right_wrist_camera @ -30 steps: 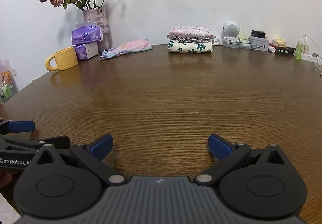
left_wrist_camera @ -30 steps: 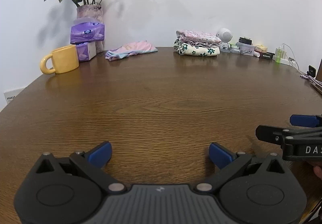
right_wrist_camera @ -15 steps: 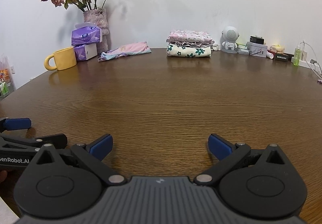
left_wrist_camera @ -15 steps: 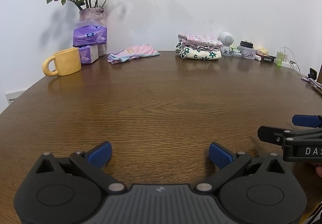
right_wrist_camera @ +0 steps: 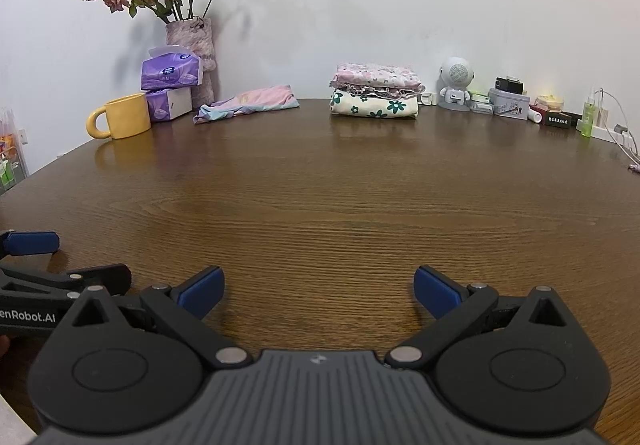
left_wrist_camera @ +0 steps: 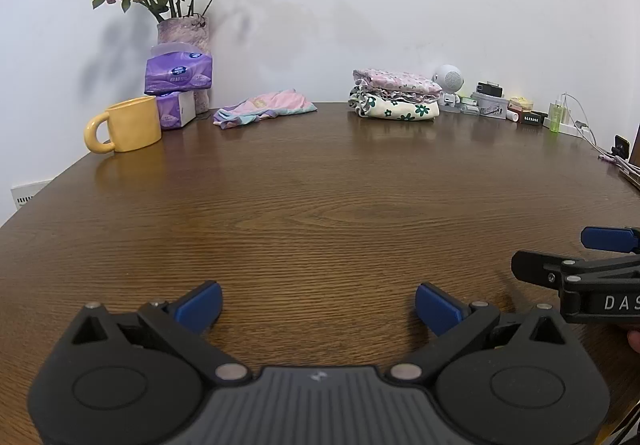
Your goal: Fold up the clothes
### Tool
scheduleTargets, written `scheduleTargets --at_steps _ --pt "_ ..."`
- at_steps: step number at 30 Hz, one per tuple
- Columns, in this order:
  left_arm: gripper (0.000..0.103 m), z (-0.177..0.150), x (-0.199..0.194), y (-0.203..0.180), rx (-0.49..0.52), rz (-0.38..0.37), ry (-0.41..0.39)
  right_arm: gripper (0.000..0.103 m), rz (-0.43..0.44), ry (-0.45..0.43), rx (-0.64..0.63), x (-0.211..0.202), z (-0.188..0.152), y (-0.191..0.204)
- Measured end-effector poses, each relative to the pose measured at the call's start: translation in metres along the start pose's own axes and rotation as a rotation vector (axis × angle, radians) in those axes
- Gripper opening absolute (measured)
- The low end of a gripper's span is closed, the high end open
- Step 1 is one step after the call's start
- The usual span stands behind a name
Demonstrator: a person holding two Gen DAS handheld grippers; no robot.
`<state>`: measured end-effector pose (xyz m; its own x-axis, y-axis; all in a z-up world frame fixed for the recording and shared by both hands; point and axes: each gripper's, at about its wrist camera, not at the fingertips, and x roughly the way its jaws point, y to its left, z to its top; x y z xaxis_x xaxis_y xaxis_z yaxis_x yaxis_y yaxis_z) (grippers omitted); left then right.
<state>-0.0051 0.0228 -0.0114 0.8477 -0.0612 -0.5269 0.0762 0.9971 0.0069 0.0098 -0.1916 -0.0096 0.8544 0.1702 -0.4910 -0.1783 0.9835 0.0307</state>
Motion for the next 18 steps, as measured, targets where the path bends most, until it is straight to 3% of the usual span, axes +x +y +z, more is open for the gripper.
scheduleTargets --at_steps 18 --pt "0.103 0.0000 0.0005 0.0007 0.000 0.000 -0.002 0.103 0.006 -0.003 0.005 0.0002 0.0002 -0.0022"
